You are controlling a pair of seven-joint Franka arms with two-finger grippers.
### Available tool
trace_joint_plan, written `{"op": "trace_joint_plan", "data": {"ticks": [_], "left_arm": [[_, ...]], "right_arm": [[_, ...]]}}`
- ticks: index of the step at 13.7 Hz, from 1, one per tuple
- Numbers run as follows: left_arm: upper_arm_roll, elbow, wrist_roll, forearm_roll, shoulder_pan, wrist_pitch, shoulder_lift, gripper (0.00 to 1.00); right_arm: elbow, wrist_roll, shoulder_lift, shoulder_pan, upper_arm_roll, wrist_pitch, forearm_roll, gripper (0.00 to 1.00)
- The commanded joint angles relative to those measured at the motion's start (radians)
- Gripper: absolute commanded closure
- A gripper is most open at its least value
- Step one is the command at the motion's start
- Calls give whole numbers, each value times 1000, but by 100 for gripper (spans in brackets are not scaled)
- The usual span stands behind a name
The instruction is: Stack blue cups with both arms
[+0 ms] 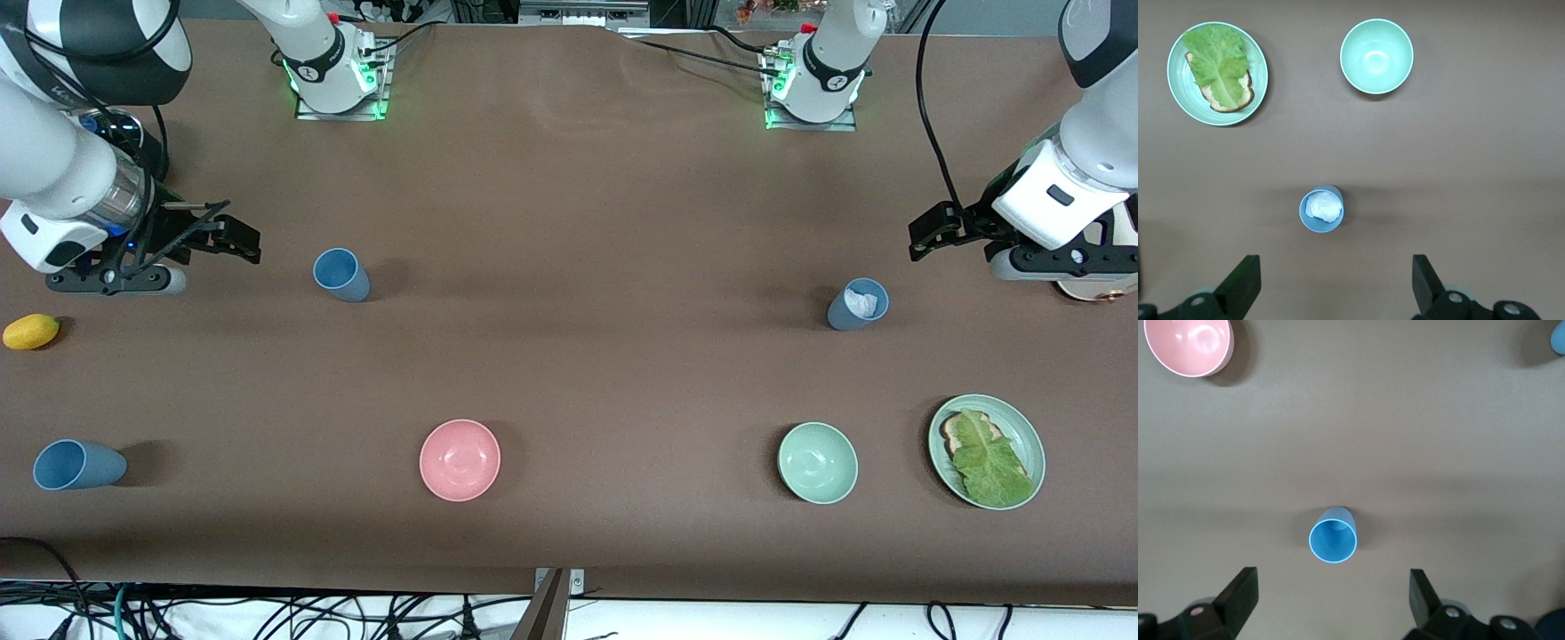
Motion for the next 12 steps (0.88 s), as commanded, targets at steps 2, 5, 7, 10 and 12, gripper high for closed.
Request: {"op": "trace_joint_plan", "data": {"ticks": [2, 5, 7, 10, 12], "left_arm": [[0, 24, -12, -16, 1, -32, 5, 0], [0, 23, -12, -16, -1, -34, 3, 0], [-2, 25, -6, -16, 1, -34, 5, 0], [0, 25, -5, -16, 1, -34, 5, 0], [0, 25, -6, -16, 1, -34, 5, 0]], "right_arm": [[8, 1, -2, -11, 13, -17, 3, 0], [5, 0, -2, -11, 13, -17, 3, 0], [5, 0, -2, -11, 13, -17, 3, 0], [5, 0, -2, -11, 13, -17, 3, 0], [4, 0, -2, -11, 13, -17, 3, 0]]}}
